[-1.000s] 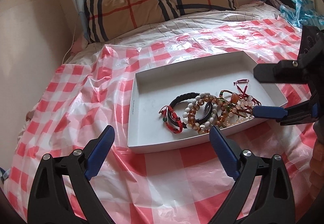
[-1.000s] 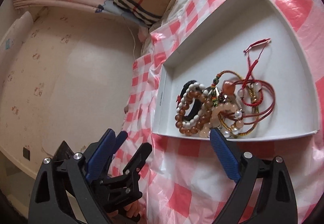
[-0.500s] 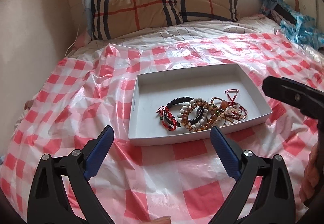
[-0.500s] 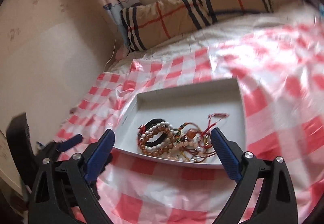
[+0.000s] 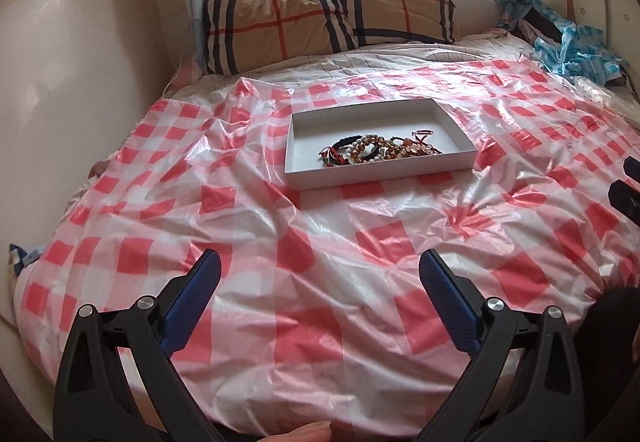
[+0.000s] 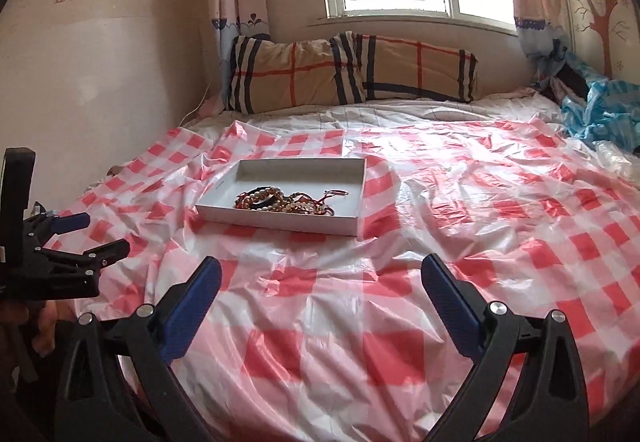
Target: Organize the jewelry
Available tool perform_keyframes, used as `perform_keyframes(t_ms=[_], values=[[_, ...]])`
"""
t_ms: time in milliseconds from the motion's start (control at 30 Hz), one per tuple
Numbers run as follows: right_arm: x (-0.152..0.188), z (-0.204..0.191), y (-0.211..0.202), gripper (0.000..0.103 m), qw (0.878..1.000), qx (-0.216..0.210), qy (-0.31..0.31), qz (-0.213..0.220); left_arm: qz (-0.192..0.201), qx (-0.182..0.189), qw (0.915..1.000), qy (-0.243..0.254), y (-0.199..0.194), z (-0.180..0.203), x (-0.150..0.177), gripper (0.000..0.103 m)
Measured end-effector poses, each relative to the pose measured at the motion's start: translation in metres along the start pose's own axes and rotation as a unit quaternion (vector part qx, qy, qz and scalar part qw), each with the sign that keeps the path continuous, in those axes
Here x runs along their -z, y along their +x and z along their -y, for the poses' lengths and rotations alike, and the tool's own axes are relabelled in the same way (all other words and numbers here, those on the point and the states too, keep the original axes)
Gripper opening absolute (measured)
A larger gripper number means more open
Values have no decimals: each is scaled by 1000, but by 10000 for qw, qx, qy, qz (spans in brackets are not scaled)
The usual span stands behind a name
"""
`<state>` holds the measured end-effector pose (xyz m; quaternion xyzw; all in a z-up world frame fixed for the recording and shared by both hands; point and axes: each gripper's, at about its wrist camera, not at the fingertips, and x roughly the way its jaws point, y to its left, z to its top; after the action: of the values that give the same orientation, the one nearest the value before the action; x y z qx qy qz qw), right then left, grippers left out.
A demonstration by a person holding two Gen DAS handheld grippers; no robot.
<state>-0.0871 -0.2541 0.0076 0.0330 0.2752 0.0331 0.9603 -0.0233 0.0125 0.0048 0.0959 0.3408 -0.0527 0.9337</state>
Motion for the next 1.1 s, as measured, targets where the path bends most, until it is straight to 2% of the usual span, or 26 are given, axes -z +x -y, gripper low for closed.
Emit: perform_keyframes(t_ms=[233,600,833,967,1100], values=[[16,5,-27,96,9997,143,163,111,79,293,9993,-206,-46,12,25,95],[28,-4,-43,96,9997,199,37,134,130,364,9991,-175,-82,19,38,95],[40,-5,-60,96,9998,138,79,134,159,794,9964,-263,-116,24,53,95],[47,-3,-70,96,9998,127,136,112,36,499,9987,44,-112,28,71,95],[54,0,-80,96,9996,140,209,92,-210,389,9990,-114,-105,11,93,95]])
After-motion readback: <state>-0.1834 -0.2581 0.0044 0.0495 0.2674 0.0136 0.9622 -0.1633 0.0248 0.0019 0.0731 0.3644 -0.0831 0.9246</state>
